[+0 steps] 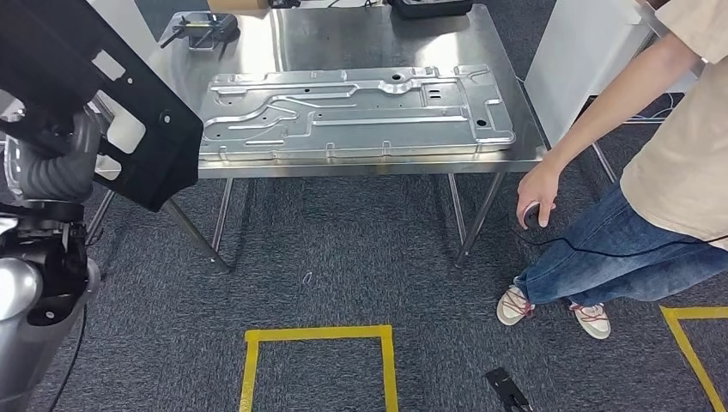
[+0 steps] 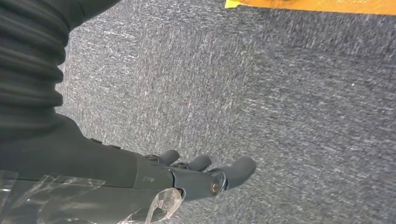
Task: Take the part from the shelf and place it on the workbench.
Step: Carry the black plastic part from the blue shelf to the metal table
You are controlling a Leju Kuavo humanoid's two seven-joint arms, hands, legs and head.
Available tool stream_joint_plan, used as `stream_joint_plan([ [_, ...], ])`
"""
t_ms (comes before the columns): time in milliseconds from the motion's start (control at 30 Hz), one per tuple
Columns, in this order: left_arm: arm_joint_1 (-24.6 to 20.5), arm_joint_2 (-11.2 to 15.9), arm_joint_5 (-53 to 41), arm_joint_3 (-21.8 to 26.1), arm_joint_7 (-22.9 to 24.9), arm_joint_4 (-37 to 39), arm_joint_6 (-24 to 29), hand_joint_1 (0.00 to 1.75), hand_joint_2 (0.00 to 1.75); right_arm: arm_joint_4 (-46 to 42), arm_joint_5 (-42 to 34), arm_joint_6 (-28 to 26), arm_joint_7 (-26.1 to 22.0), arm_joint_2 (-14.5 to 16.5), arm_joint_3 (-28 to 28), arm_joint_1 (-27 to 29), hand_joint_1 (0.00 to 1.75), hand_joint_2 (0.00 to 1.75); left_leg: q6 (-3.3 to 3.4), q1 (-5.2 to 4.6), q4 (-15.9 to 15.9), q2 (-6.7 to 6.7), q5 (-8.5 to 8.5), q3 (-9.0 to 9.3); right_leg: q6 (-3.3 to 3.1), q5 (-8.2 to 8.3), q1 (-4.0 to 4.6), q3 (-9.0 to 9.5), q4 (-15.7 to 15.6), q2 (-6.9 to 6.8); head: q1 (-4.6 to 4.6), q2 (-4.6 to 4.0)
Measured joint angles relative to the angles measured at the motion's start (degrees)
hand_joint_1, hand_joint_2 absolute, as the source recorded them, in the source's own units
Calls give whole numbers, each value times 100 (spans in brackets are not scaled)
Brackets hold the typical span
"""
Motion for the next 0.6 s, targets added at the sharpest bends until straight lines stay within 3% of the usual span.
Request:
stream_joint_plan([
  [67,78,-1,3,-5,4,21,5,175,175,0,0,12,-3,21,23,10,0,175,-21,18,308,0,-433,-454,6,-151,-8,164,-7,23,-1,0],
  [100,103,-2,4,-6,5,32,8,175,175,0,-1,16,-4,33,31,17,0,175,-38,35,224,0,-540,-580,14,-233,-10,266,-7,36,-2,0],
  [133,118,-2,4,-6,6,41,10,175,175,0,0,20,-8,46,37,23,0,175,-58,58,-5,1,-464,-645,26,-321,-11,380,-7,47,-2,0],
  [167,126,-2,3,-6,7,47,13,175,175,0,-1,22,-12,58,43,27,0,175,-83,87,-345,7,-165,-668,41,-410,-12,493,-9,53,-2,0],
  [233,138,-8,4,-11,17,62,21,175,175,2,-1,28,-22,73,50,29,0,175,-105,121,-1059,64,814,-637,85,-584,5,691,-11,73,-3,-1],
  [267,143,-15,4,-15,26,68,28,175,175,3,-2,33,-25,77,52,28,0,175,-98,123,-1274,92,1182,-600,101,-661,15,762,-22,81,-1,0],
  [300,133,-21,5,-17,38,75,34,175,175,3,-3,39,-29,77,53,20,0,175,-75,114,-1375,118,1365,-561,115,-719,27,822,-31,86,2,-1],
  [367,91,-29,1,-6,51,77,50,175,175,3,-12,54,-40,83,56,-11,0,175,-14,109,-1382,115,1308,-467,132,-758,22,843,54,78,15,1],
  [400,64,-28,0,2,57,78,57,175,175,2,-21,64,-58,93,57,-30,0,175,28,109,-1380,113,1256,-423,153,-726,15,743,256,65,20,1],
  [467,57,-27,-1,6,70,77,74,175,175,2,-57,93,-111,123,57,-47,0,175,107,106,-1385,106,1157,-314,208,-738,-5,286,963,39,27,1],
  [533,85,-26,-1,2,91,77,81,175,175,2,-84,131,-153,154,58,-39,0,175,153,101,-1387,94,1034,-180,262,-997,-21,-283,1667,27,31,1],
  [600,125,-26,4,0,103,77,81,175,175,2,-82,168,-165,176,59,-25,0,175,150,112,-1388,62,891,-3,285,-1203,-37,-604,1807,23,32,0],
])
